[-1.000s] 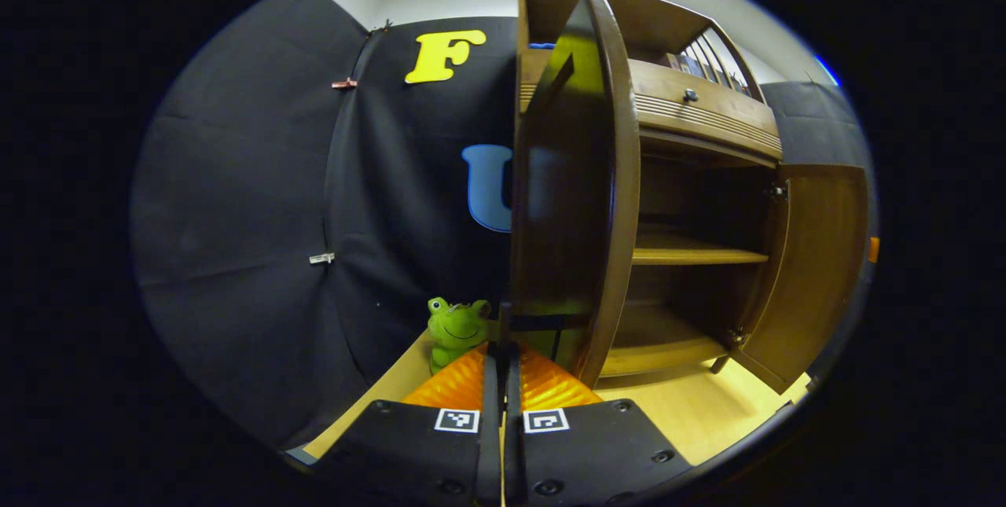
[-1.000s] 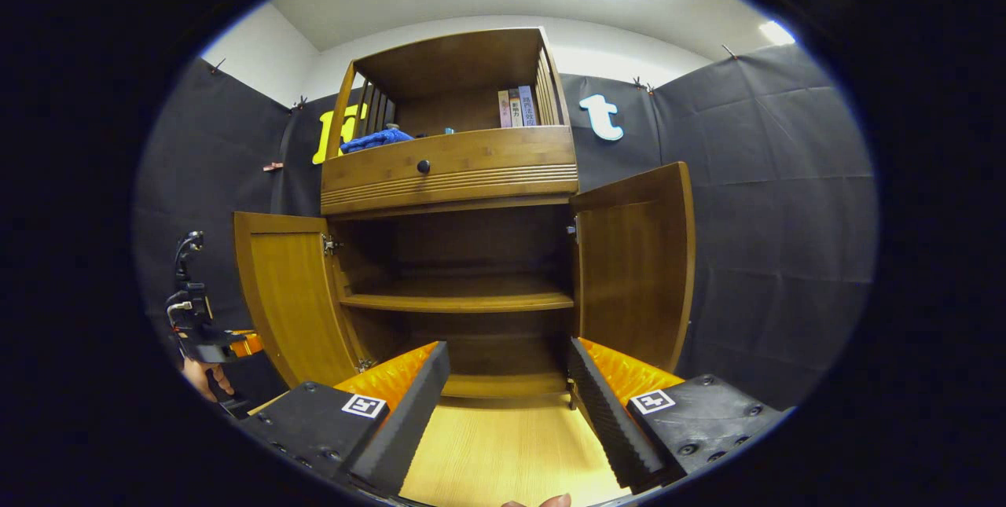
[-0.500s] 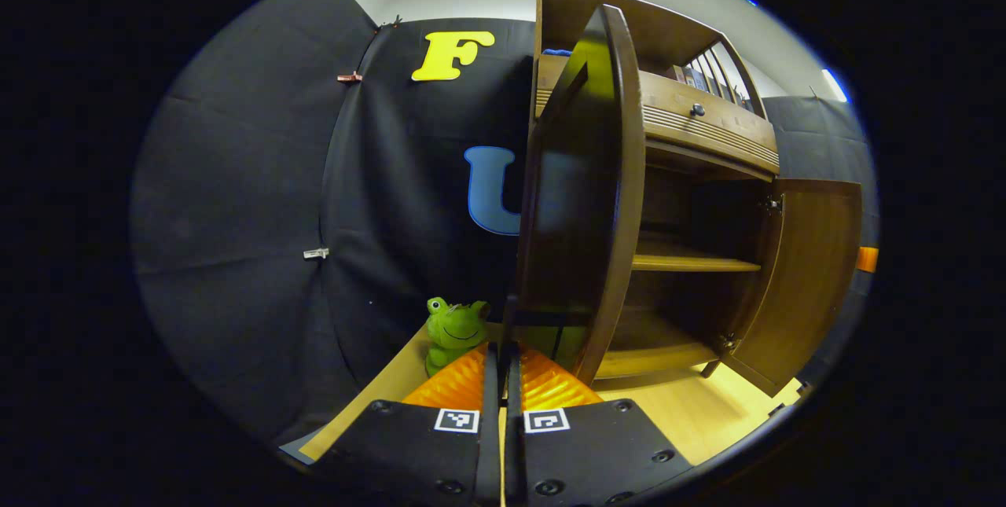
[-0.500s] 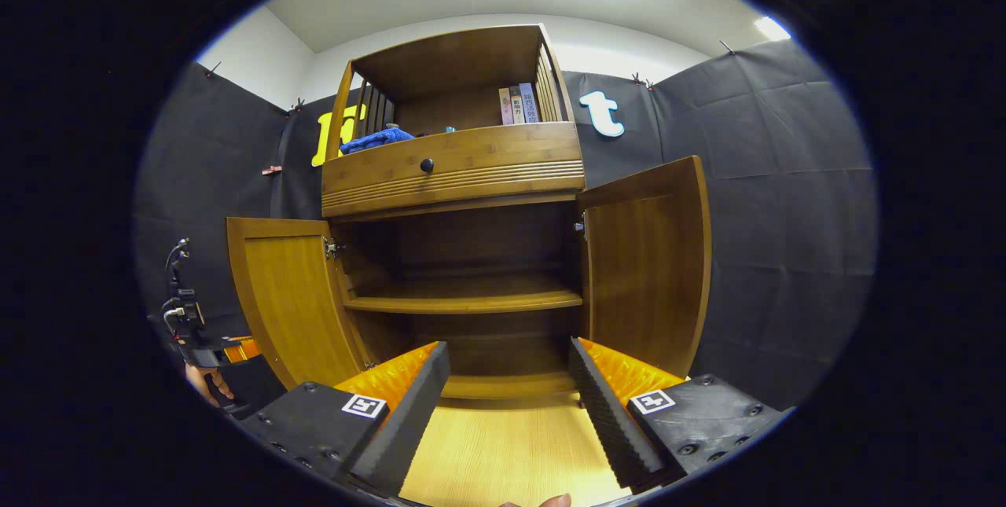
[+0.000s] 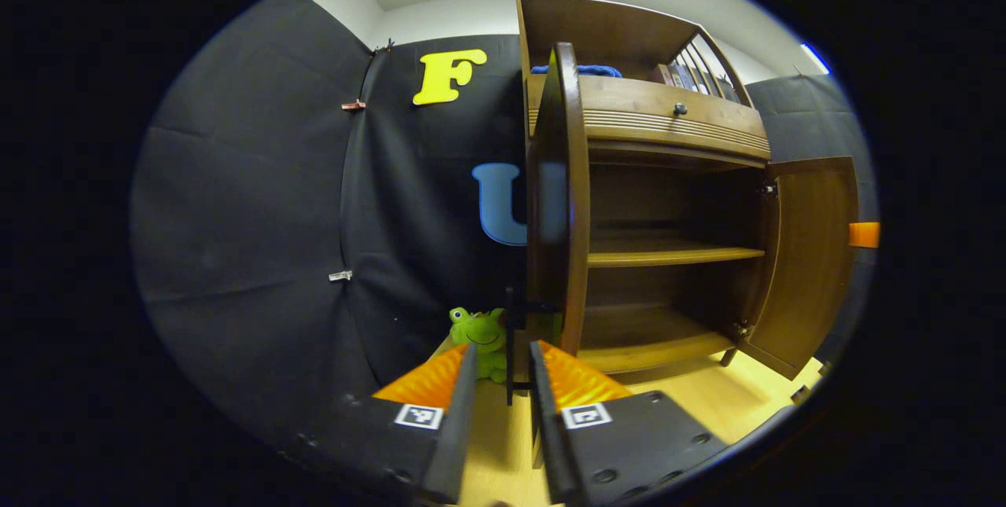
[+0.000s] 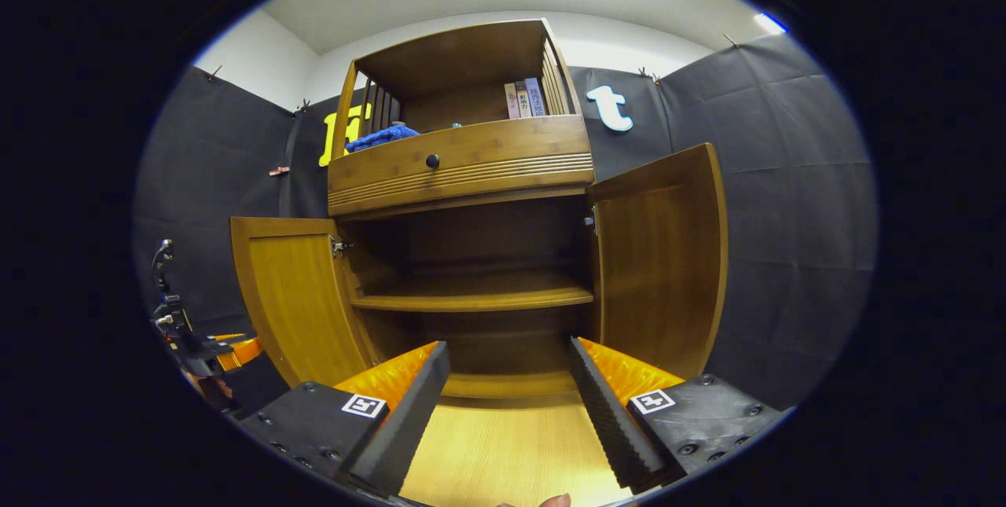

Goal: Open the right door of the double-door shoe cabinet with the right hand, and open the left door with the left hand.

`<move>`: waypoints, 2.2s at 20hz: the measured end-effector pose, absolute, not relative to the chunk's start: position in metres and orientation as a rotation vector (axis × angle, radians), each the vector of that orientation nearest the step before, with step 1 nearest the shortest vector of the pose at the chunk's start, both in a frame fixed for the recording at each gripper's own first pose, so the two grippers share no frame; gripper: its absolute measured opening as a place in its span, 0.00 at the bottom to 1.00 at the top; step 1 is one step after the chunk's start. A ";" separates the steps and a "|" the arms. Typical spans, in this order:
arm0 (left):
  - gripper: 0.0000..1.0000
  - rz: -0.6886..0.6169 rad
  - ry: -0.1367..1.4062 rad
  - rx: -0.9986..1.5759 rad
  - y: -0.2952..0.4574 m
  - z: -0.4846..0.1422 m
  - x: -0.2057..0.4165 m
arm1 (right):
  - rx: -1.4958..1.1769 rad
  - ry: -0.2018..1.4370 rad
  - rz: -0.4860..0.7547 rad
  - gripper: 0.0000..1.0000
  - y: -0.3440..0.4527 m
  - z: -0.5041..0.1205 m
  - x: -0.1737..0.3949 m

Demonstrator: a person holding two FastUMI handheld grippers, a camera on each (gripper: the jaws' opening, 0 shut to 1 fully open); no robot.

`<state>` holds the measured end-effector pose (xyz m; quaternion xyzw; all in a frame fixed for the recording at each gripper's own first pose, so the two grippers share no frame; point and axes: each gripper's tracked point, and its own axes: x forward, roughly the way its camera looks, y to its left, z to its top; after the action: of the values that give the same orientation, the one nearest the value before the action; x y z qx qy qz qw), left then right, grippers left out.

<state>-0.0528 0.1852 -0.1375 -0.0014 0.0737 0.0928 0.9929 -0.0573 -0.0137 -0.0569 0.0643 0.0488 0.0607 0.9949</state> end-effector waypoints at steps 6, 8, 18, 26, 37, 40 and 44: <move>0.88 0.229 0.146 0.026 0.159 -0.124 -0.072 | 0.141 0.094 0.170 0.98 -0.029 -0.056 -0.059; 0.92 0.232 0.129 0.036 0.145 -0.115 -0.077 | 0.149 0.092 0.182 0.98 -0.037 -0.056 -0.060; 0.94 0.207 0.095 0.033 0.059 -0.080 -0.101 | 0.184 0.094 0.243 0.95 -0.069 -0.054 -0.070; 0.94 0.122 0.039 0.022 -0.041 -0.049 -0.095 | 0.192 0.086 0.274 0.92 -0.094 -0.051 -0.071; 0.94 0.046 0.011 0.018 -0.128 -0.032 -0.076 | 0.167 0.067 0.275 0.92 -0.121 -0.051 -0.062; 0.94 0.038 0.011 0.013 -0.133 -0.033 -0.074 | 0.166 0.059 0.263 0.92 -0.128 -0.051 -0.059; 0.94 0.032 0.015 0.030 -0.136 -0.035 -0.072 | 0.134 0.044 0.259 0.92 -0.131 -0.050 -0.058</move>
<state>-0.0718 -0.1355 -0.0350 0.0148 0.0076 0.0160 0.9997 -0.0581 -0.1309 -0.0504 0.0667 0.0219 0.1293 0.9891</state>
